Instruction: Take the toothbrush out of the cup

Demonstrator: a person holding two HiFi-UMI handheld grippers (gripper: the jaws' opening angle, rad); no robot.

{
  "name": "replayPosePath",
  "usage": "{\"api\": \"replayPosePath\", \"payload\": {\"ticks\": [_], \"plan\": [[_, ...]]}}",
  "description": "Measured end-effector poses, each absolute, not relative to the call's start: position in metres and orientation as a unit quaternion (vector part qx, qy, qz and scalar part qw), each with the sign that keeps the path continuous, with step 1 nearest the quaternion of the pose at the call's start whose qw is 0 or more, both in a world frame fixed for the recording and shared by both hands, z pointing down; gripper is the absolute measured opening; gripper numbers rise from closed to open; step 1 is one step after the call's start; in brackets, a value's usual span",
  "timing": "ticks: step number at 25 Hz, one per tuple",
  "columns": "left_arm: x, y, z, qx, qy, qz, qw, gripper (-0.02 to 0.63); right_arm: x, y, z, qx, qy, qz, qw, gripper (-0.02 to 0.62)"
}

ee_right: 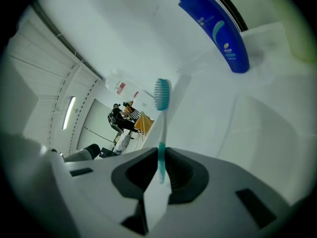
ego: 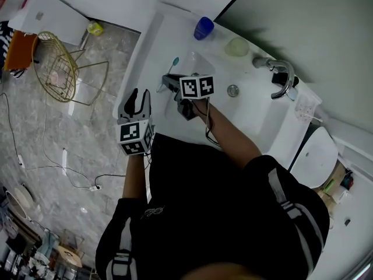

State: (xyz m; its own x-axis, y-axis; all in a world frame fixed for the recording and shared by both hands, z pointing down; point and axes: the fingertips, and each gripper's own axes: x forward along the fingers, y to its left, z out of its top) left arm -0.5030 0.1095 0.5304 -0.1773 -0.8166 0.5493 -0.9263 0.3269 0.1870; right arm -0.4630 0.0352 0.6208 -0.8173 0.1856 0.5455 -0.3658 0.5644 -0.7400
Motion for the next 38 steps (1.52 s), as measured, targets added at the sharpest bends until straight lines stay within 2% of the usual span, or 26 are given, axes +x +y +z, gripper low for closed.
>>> {"api": "replayPosePath", "payload": {"ticks": [9,28,30,33,38], "plan": [[-0.501,0.110,0.543,0.567,-0.758,0.099,0.306,0.141,-0.468,0.043,0.648,0.059,-0.794,0.531,0.290,0.052],[-0.495,0.101,0.547,0.574,-0.749,0.098,0.315,0.141,-0.464,0.044,0.663,0.069,-0.787,0.533,0.302,0.048],[-0.495,0.102,0.549,0.574,-0.748,0.099,0.319,0.141,-0.463,0.043,0.663,0.071,-0.793,0.522,0.305,0.064],[-0.496,0.102,0.552,0.574,-0.749,0.097,0.316,0.141,-0.461,0.040,0.657,0.073,-0.809,0.494,0.310,0.143],[-0.489,0.100,0.548,0.583,-0.742,0.097,0.317,0.141,-0.442,0.033,0.636,0.076,-0.843,0.435,0.308,0.153]]}}
